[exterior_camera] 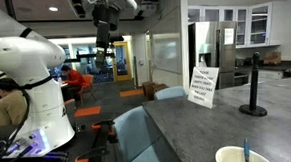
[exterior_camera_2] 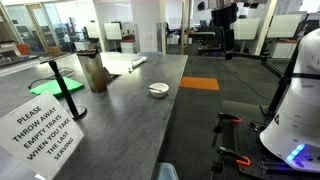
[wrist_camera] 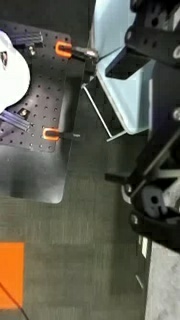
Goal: Remove the pen from the bowl and place it on the table
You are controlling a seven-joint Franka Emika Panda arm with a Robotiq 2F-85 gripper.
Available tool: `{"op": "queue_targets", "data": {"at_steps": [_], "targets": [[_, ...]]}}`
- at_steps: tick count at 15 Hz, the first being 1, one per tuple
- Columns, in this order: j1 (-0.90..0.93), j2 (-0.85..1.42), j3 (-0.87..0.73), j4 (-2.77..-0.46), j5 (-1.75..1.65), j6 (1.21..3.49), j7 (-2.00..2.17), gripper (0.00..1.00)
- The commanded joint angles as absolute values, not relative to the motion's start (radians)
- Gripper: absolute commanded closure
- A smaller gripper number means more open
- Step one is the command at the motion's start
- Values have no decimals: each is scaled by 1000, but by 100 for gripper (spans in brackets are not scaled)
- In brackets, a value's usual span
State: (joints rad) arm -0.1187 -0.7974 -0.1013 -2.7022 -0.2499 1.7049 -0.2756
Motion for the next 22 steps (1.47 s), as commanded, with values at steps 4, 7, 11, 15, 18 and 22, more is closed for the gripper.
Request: {"op": "queue_targets", "data": {"at_steps": [4,7,11,15,18,22], "targets": [[-92,-799,-123,-2700,-263,1699,-261,0],[-92,-799,-123,-2700,-263,1699,-261,0],[-84,-751,-126,-2674,-254,1732,-259,0],[-55,-607,-154,-2596,-264,1889,-312,0],[-33,-454,-213,-2519,-274,2100,-477,0],[-27,-223,-268,-2375,-247,2262,-755,0]]}}
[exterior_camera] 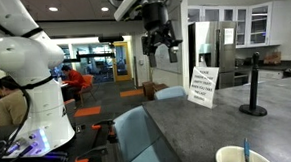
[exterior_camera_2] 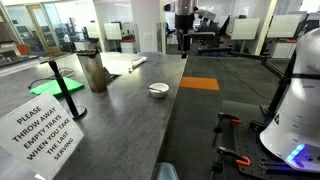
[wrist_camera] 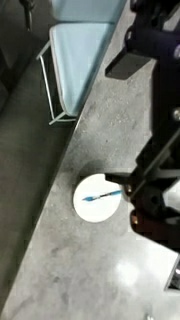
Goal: Remove the pen from the bowl and place it on the table
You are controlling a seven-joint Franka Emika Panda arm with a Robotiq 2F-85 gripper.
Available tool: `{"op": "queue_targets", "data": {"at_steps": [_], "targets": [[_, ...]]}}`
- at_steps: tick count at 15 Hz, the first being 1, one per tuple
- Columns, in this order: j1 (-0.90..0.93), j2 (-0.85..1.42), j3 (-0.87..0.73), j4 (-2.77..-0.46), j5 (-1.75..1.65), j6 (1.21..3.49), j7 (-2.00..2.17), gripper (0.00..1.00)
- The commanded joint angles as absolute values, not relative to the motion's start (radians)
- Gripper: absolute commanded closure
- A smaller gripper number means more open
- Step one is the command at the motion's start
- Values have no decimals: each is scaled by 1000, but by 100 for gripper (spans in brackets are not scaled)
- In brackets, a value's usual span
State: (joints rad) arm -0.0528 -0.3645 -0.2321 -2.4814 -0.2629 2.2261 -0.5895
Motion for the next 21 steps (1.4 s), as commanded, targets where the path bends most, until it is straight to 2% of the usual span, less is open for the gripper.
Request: {"op": "queue_targets", "data": {"at_steps": [1,7,10,18,21], "targets": [[-29,-168,-277,-2337,-227,2275,-832,0],[-119,104,-239,-2133,-207,2332,-1112,0],[-179,145,-217,-2087,-146,2362,-1165,0],[-198,175,-190,-2068,-157,2358,-1158,0],[-238,226,-143,-2044,-8,2358,-1310,0]]}}
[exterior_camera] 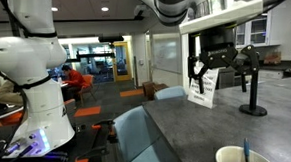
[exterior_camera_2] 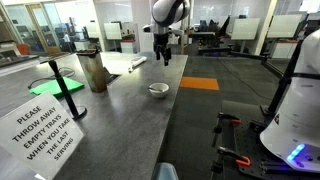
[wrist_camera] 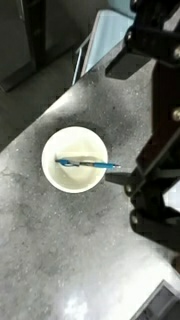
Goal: Remove the pen from the bowl and place it on the table
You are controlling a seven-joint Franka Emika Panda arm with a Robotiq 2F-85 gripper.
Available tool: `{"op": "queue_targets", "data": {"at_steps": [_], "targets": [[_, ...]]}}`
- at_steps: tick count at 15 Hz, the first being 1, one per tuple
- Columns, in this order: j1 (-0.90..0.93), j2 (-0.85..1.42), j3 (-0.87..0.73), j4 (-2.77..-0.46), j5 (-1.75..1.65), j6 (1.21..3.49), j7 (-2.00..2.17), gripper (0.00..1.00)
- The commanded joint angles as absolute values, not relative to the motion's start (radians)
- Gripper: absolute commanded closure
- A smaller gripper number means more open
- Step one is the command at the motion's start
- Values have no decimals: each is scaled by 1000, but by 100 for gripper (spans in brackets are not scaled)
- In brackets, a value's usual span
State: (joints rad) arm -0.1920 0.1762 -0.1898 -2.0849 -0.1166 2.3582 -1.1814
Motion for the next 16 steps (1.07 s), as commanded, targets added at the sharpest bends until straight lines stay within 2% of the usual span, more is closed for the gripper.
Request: {"op": "queue_targets", "data": {"at_steps": [1,9,16], "targets": [[-250,256,-129,-2028,32,2359,-1352,0],[-340,524,-73,-1812,61,2336,-1420,0],[-396,658,-27,-1687,61,2341,-1385,0]]}}
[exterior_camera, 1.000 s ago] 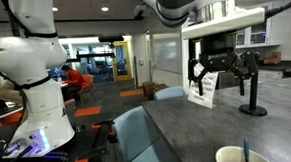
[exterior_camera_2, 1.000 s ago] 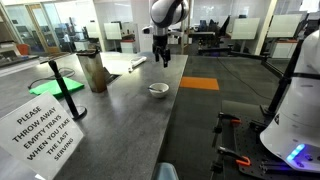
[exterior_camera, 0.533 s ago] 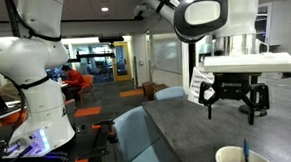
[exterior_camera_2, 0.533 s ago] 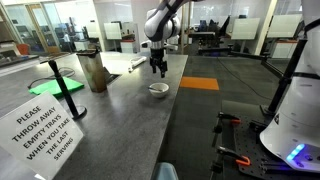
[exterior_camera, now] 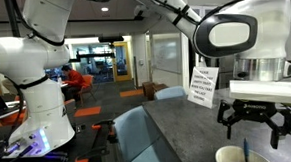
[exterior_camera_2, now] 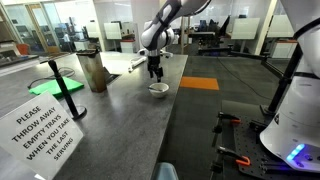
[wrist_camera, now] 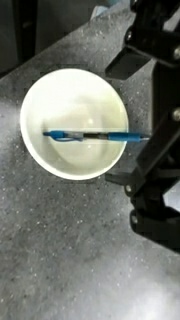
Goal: Remove the pen from the bowl and place it on the table
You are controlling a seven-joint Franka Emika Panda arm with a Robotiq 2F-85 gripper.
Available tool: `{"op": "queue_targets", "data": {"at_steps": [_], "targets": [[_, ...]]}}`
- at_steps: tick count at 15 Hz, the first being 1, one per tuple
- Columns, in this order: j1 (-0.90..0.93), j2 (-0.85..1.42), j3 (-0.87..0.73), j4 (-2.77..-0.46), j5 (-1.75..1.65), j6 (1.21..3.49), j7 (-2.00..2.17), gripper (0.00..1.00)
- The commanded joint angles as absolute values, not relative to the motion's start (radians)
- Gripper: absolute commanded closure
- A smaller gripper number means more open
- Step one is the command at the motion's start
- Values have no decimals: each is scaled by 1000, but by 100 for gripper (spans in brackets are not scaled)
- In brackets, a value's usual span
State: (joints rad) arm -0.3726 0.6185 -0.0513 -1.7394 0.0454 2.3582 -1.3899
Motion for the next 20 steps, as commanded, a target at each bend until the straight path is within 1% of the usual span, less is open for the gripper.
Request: {"op": "queue_targets", "data": {"at_steps": [1,3,4,5,6,9,11,12,13,16,19,20], "targets": [[-401,670,-22,-1679,64,2340,-1382,2],[-401,685,-24,-1676,58,2354,-1360,13],[-402,689,-24,-1676,57,2358,-1356,23],[-402,691,-26,-1679,55,2366,-1343,39],[-402,691,-26,-1684,54,2371,-1335,43],[-395,690,-33,-1700,43,2390,-1305,46],[-395,700,-30,-1696,45,2384,-1287,39],[-396,706,-27,-1694,45,2382,-1288,40],[-394,713,-26,-1692,43,2381,-1280,39],[-392,738,-22,-1684,42,2380,-1263,41],[-390,758,-21,-1675,38,2393,-1242,41],[-391,761,-19,-1675,37,2399,-1236,57]]}}
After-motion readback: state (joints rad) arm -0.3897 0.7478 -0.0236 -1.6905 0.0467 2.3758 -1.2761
